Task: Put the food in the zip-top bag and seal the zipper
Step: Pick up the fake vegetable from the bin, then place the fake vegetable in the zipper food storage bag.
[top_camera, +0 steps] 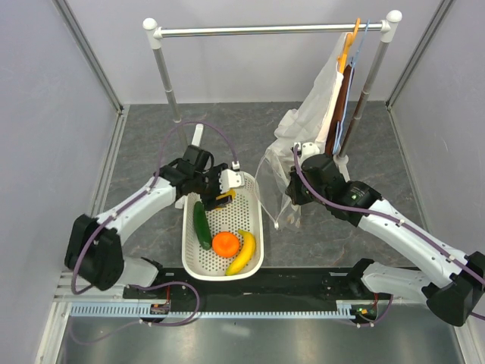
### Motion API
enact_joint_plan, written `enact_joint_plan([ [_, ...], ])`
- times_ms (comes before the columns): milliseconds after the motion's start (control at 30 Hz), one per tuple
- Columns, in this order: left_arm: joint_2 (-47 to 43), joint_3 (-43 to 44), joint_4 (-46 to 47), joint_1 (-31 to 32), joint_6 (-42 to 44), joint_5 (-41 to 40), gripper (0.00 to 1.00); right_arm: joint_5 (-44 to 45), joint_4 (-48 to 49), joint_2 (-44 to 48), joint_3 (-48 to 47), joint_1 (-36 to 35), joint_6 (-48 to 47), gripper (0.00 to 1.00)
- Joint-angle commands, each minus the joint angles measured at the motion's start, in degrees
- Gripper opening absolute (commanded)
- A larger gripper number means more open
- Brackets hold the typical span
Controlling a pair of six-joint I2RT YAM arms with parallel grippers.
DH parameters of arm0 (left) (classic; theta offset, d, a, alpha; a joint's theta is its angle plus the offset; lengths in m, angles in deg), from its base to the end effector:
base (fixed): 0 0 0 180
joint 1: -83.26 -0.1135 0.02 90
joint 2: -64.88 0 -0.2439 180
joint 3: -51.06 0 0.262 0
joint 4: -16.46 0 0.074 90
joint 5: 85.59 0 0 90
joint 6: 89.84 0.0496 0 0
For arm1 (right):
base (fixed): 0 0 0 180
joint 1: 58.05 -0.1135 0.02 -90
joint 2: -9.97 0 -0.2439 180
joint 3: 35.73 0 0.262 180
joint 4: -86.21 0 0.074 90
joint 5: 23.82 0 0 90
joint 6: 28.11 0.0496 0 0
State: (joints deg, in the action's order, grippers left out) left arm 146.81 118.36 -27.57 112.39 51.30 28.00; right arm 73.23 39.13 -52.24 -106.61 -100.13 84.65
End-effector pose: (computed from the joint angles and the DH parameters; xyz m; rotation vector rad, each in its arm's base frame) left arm 0.2536 -0.1641 0.1868 1.7272 1.8209 -0.3794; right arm 0.1984 0.1710 0.2922 -0.3153 2.2564 0.4717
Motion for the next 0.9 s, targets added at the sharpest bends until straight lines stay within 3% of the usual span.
enact_joint_plan([
  [0, -9.8, 6.7, -2.5, -0.3, -10.1, 8.5, 0.52, -0.8, 0.8, -0.5, -1.9, 0.2, 1.8, 0.0],
  [67, -13.1, 8.4, -2.5, -0.4, -13.7, 11.8, 0.5, -1.4, 0.9, -0.9, -2.5, 0.3, 2.1, 0.0],
  [233, -14.3, 14.8, 2.7, 0.8, -35.8, 19.9, 0.5, -3.4, 1.3, -1.2, -3.1, 0.3, 3.2, 0.0],
  [467, -13.1, 13.7, 18.9, 4.2, -68.7, 18.1, 0.5, -4.6, 2.2, -1.3, -3.9, 0.3, 4.2, 0.0],
  [667, -10.7, 8.5, 25.9, 8.8, -81.9, 11.5, 0.47, -5.2, 3.3, -1.8, -4.3, 0.3, 4.6, 0.0],
  [867, -6.5, 8.4, 20.5, 10.3, -84.8, 5.0, 0.48, -5.4, 3.3, -1.9, -5.3, 0.3, 4.7, 0.0],
])
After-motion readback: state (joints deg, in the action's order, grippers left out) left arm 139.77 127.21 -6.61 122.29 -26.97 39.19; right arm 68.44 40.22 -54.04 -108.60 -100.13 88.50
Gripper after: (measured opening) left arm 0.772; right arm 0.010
